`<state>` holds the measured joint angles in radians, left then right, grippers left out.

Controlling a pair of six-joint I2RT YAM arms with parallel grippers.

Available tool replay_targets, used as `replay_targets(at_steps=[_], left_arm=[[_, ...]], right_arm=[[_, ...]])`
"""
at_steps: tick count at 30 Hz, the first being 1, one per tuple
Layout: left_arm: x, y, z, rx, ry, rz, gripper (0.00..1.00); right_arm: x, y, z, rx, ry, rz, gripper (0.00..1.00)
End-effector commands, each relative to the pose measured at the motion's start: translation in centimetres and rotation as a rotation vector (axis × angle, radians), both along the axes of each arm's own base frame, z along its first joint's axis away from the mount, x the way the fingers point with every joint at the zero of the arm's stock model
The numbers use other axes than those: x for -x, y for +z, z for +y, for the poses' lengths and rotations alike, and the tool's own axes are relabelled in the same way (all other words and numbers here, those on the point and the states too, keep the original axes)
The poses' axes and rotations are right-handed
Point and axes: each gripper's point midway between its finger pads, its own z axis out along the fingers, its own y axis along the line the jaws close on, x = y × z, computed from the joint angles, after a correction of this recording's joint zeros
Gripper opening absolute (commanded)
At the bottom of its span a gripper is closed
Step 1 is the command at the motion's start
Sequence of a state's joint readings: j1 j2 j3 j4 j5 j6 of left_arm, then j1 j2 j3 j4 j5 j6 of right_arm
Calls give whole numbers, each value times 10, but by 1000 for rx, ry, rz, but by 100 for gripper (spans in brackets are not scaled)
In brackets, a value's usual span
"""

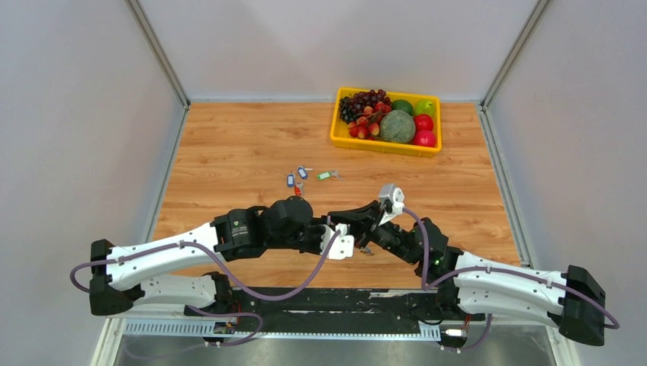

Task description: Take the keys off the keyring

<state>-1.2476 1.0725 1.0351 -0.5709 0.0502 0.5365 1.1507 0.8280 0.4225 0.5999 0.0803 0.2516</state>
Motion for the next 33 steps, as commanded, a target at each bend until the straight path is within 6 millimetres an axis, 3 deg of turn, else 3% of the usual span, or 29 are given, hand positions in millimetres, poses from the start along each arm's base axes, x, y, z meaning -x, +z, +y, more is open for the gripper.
replay_targets(at_steps=[1,8,12,15,20,23,27,28,31,33], left_arm=[[9,20,-12,103,-15,11,0],[5,39,9,176,45,-29,0],[1,46,21,169,59,-67,0],[2,54,25,168,54,-81,0],[-5,50,29,150,92,-95,0],[-13,43,25,170,154,-80,0],[-35,29,24,247,299,11,0],[-48,20,30,262,370,56,0],[-82,17,34,380,518,135,0],[-116,12,47,450,669,201,0]], right_arm=[[-7,46,-15,-191,-57,-20,0],[-4,39,-38,-93,-104,-32,0],[9,30,-46,-58,-57,-48,13],[14,29,-54,-32,-52,-76,13],[4,18,-67,47,-129,-63,19],[-6,7,-77,79,-203,-13,30],[-22,-13,-94,101,-326,85,51],[-24,-18,-97,112,-349,100,53],[-27,-29,-104,135,-385,138,54],[-28,-33,-110,132,-412,169,56]])
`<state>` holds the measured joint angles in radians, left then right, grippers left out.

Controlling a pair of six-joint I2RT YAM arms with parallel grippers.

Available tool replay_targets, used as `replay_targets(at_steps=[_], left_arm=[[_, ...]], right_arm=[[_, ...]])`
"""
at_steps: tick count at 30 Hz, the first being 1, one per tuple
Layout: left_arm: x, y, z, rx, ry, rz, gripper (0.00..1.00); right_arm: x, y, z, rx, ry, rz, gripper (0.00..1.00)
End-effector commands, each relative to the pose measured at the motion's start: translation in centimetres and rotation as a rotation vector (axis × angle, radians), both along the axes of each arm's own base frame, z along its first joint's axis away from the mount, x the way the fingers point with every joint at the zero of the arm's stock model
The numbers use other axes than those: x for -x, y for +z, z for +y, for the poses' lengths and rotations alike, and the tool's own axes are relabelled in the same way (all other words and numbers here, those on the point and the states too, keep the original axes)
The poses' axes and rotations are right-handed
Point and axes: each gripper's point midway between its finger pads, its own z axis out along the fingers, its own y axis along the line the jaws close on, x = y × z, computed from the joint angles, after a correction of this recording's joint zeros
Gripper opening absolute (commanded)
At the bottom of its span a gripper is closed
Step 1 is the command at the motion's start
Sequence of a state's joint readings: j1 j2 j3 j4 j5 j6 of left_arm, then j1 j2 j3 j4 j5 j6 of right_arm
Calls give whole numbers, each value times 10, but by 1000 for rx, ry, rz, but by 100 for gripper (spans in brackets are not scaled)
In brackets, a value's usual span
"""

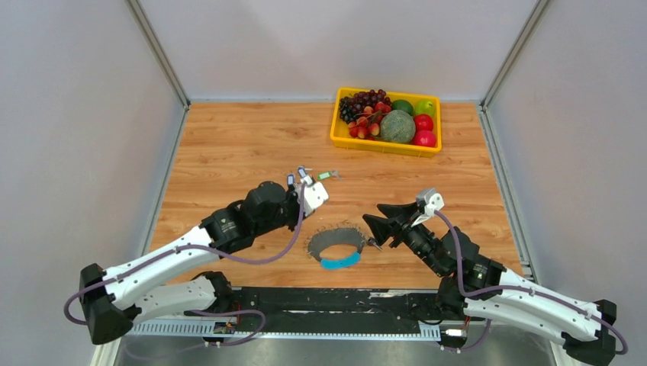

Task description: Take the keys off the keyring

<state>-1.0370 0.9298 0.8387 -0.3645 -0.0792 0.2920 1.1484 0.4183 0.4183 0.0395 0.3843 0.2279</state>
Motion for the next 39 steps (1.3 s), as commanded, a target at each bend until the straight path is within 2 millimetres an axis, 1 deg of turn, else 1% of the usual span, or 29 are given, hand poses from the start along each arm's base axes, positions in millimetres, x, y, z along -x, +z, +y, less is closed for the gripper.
replay_targets(at_steps=[1,2,3,5,6,7,8,9,10,11,12,13,14,16,17,18,19,20,21,23,24,27,29,32,33,34,36,37,39], left_arm=[[-55,19,0,302,259,133,0],[-70,16,2,320,300,151,0],[-79,23,1,371,331,168,0],[-104,15,-1,402,406,211,0],[-115,19,1,424,427,215,0],[-126,15,-4,429,435,216,0],[-137,20,-2,447,459,208,0],[-148,13,-5,444,477,217,0],[-158,19,-4,467,490,215,0],[-168,11,-8,464,500,225,0],[-176,16,-10,486,497,227,0],[-184,10,-13,487,502,231,0],[-191,14,-14,498,503,224,0],[-204,12,-18,505,507,211,0],[-211,5,-18,499,517,211,2],[-216,8,-19,504,519,205,7],[-222,-1,-19,490,536,215,38],[-225,0,-20,492,546,228,62],[-231,-4,-14,489,598,224,90],[-232,-3,-9,505,638,231,99],[-229,5,-6,522,638,221,99],[-219,11,2,543,682,256,100],[-208,13,7,528,704,308,100],[-185,8,24,479,794,414,100],[-182,15,28,488,819,424,100],[-172,13,35,454,840,449,100],[-160,21,48,444,876,456,100],[-153,19,54,438,901,472,100],[-138,40,68,497,916,440,100]], right_arm=[[-11,-9,-22,-20,-130,87,57],[-12,-10,-26,-31,-148,100,59],[-13,-12,-28,-40,-161,110,60],[-13,-12,-30,-54,-171,118,61],[-14,-11,-31,-56,-174,118,61],[-13,-11,-31,-55,-173,118,61],[-13,-11,-31,-56,-173,118,61],[-13,-10,-31,-53,-174,118,61],[-13,-10,-31,-53,-173,119,61],[-13,-9,-31,-52,-173,120,61],[-12,-8,-31,-53,-169,120,61],[-12,-8,-31,-54,-168,121,61],[-12,-7,-31,-56,-165,121,61],[-11,-6,-32,-56,-164,120,61],[-11,-6,-32,-56,-164,120,62],[-12,-5,-33,-60,-170,122,68],[-13,-5,-36,-65,-186,129,83],[-15,-5,-40,-72,-211,140,93],[-16,-5,-44,-83,-232,150,99],[-19,-5,-51,-100,-275,161,100],[-22,-5,-56,-116,-308,172,100],[-30,-5,-78,-174,-433,214,100],[-27,4,-79,-151,-416,195,100],[-25,17,-78,-95,-388,160,100],[-25,22,-78,-78,-386,150,100],[-26,25,-79,-57,-393,140,100],[-28,34,-83,-20,-412,126,100],[-29,38,-84,-1,-424,121,100],[-31,51,-89,17,-447,108,100]])
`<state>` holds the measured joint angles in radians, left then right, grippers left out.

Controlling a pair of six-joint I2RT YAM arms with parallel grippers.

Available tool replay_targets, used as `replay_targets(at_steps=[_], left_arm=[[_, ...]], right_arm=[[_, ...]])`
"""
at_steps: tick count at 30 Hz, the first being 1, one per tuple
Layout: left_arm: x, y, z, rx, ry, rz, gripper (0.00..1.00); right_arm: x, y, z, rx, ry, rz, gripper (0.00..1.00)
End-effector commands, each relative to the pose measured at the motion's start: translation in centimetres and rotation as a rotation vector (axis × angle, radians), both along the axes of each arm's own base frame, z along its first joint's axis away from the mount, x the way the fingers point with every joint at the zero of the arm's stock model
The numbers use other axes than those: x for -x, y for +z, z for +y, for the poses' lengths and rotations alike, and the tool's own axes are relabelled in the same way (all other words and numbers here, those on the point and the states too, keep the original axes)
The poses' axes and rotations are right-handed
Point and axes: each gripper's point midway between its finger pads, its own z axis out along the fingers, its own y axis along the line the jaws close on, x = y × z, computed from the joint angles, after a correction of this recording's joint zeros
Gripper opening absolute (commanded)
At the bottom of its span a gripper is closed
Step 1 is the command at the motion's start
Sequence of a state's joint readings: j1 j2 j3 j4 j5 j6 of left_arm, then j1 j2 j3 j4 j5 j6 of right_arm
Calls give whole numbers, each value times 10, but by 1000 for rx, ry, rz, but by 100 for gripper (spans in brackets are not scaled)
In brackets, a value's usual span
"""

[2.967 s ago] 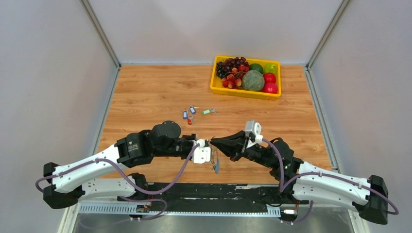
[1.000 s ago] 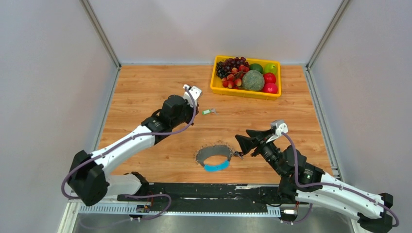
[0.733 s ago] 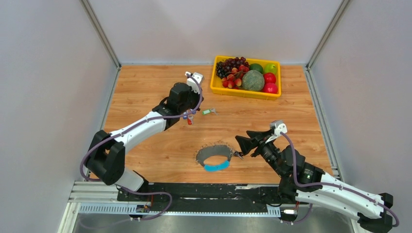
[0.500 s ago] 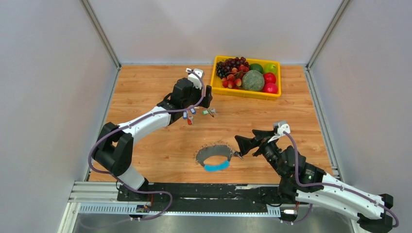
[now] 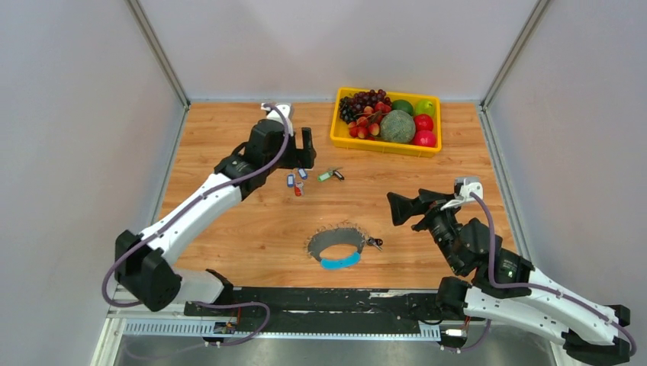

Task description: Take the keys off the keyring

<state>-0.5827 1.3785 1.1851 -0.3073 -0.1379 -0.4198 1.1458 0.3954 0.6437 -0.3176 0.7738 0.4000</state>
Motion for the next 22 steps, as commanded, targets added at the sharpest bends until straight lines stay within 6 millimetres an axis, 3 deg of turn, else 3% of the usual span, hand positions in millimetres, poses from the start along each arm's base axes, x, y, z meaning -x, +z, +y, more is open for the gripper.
replay_targets(at_steps=[1,3,6,12,19,22], left_arm=[[38,32,40,36,118,9,100],[50,44,57,44,151,-40,100],[68,77,83,68,200,-152,100],[92,108,129,48,319,-265,100],[110,130,145,73,325,-342,100],[112,130,146,73,324,-345,100]], right_arm=[[-5,26,-15,84,-64,-26,100],[-6,39,-16,85,-74,-36,100],[-7,59,-18,76,-82,-56,100],[-9,92,-22,90,-99,-96,100],[-8,128,-40,72,-142,-142,100],[-7,132,-45,64,-155,-147,100]])
